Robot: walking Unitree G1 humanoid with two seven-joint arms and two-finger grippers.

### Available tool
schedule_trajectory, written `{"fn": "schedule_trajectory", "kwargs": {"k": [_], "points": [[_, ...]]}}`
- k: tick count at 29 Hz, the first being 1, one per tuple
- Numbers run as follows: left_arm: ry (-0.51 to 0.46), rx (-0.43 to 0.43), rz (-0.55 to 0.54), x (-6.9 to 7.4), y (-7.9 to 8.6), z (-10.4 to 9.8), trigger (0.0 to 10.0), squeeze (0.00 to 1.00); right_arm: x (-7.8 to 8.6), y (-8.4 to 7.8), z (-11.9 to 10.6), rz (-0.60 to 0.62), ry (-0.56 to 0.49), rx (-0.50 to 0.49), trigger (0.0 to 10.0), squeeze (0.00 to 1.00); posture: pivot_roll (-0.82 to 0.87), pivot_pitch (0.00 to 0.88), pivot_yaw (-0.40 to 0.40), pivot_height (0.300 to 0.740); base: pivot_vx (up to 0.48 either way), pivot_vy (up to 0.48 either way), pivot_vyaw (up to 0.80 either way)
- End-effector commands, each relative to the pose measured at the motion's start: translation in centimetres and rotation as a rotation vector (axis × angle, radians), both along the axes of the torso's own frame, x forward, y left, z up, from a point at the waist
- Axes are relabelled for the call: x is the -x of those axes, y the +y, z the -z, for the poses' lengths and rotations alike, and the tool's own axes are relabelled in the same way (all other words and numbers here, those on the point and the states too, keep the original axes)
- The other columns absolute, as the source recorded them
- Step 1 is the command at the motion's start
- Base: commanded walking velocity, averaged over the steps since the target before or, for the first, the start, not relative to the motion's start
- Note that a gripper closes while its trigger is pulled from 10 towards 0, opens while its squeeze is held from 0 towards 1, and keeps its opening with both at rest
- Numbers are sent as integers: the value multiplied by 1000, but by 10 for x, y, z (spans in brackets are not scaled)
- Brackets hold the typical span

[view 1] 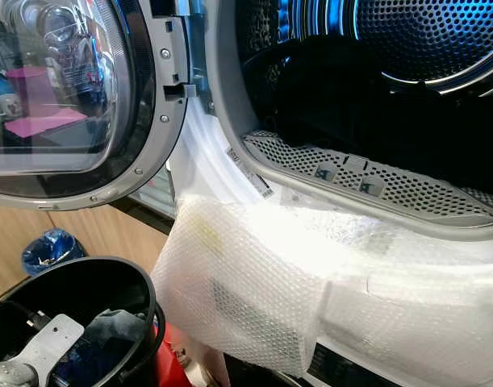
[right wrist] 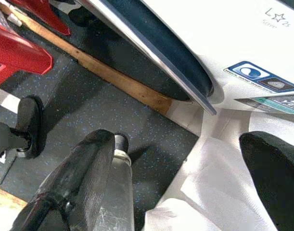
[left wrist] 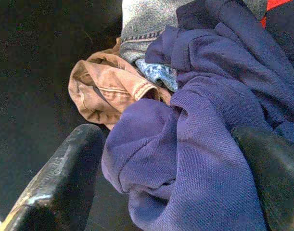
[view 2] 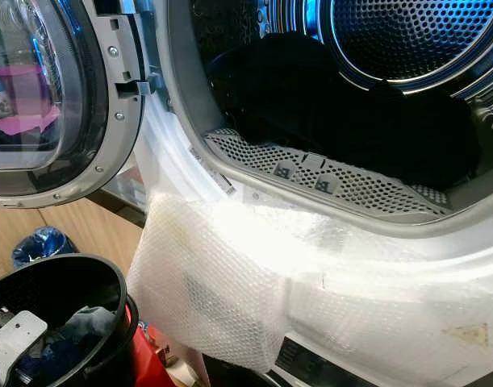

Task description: Clothes washing

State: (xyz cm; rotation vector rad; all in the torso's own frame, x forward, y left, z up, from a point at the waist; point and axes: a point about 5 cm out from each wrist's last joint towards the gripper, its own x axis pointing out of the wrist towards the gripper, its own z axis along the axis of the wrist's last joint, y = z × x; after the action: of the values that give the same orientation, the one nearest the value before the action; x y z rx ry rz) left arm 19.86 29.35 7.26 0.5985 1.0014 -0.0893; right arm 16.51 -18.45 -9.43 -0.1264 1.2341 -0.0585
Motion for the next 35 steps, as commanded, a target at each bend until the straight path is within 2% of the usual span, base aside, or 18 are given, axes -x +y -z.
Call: {"fn": "schedule_trajectory", "kwargs": {"k": [1,7,14,15,16,18,22,26,30,31,35], "points": [[17,-78,20,-2,8,-3,10000,0,2,-1,1,-2,13,2,10000,0,148,0,-35,740,0,0,0],[57,-122,62,-1,9,-1,10000,0,1,-1,0,-27,11,10,10000,0,148,0,-38,740,0,0,0],[48,-106,37,-3,7,5,10000,0,0,-1,0,-49,6,29,10000,0,147,0,-39,740,0,0,0],[50,-78,23,-2,6,8,10000,0,-1,-1,0,-58,6,33,10000,0,147,0,-41,740,0,0,0],[58,2,4,-1,0,15,10000,0,-2,-1,-1,-65,3,36,10000,0,147,0,-41,740,0,0,0],[57,53,-11,-1,-3,19,10000,0,-2,-1,-1,-66,1,39,10000,0,146,0,-42,740,0,0,0],[61,96,-12,-3,-6,21,10000,0,-3,-2,-1,-104,4,54,10000,0,149,0,-49,740,0,0,0],[113,54,23,-1,0,25,10000,0,-6,-4,-3,-93,-5,57,10000,0,148,0,-54,740,0,0,0],[117,63,35,-4,0,25,9804,0,-8,-5,-4,-106,-9,63,10000,0,150,0,-59,740,0,0,0],[113,54,36,-5,1,24,0,0,-9,-5,-4,-105,-11,62,10000,0,150,0,-59,740,0,0,0],[107,59,46,-8,0,22,0,0,-12,-4,-6,-132,-12,63,10000,0,155,0,-67,740,0,0,0]]}}
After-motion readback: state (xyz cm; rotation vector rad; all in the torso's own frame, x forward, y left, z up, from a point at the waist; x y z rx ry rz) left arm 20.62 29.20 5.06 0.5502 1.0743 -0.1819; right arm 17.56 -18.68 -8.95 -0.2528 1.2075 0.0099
